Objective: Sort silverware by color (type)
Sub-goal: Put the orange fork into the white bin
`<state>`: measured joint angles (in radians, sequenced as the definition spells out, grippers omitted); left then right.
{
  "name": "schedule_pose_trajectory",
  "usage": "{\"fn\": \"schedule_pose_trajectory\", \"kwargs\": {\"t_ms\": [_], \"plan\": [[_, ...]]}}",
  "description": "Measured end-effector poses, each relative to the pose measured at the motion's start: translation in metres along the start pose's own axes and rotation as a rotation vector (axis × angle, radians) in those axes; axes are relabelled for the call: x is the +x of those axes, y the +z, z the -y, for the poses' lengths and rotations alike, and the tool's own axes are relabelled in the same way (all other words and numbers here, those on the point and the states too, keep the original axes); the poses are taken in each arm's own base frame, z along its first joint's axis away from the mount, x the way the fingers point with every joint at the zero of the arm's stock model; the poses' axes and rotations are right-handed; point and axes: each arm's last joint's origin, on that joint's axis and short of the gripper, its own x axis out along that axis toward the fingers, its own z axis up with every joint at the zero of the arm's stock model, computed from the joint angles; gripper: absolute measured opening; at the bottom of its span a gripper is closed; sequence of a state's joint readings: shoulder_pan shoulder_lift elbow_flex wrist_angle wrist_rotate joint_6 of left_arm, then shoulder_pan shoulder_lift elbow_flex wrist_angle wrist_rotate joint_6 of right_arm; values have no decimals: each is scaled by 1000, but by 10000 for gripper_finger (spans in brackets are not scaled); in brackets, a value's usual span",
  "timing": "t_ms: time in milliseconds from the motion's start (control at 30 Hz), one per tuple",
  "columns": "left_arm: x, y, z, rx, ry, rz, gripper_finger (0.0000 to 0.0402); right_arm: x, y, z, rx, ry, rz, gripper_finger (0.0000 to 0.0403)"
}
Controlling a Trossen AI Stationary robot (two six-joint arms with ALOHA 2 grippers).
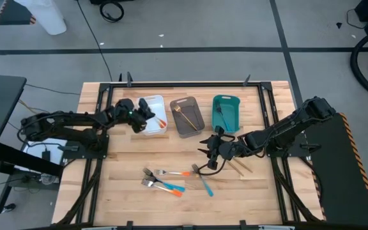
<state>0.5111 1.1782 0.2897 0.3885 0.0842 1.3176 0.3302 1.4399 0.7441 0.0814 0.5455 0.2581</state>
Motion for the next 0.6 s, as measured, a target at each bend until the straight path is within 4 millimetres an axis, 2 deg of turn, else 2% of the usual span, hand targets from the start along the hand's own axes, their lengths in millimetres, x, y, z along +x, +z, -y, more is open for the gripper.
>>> {"fn": "schedule_pose_trajectory", "kwargs": {"t_ms": [300,600], "plan": [[-2,-12,-11,-112,62,78,14,0,0,0,0,8,-2,160],[-7,-32,-14,-237,52,126,14,0,0,0,0,8,-2,160]]}}
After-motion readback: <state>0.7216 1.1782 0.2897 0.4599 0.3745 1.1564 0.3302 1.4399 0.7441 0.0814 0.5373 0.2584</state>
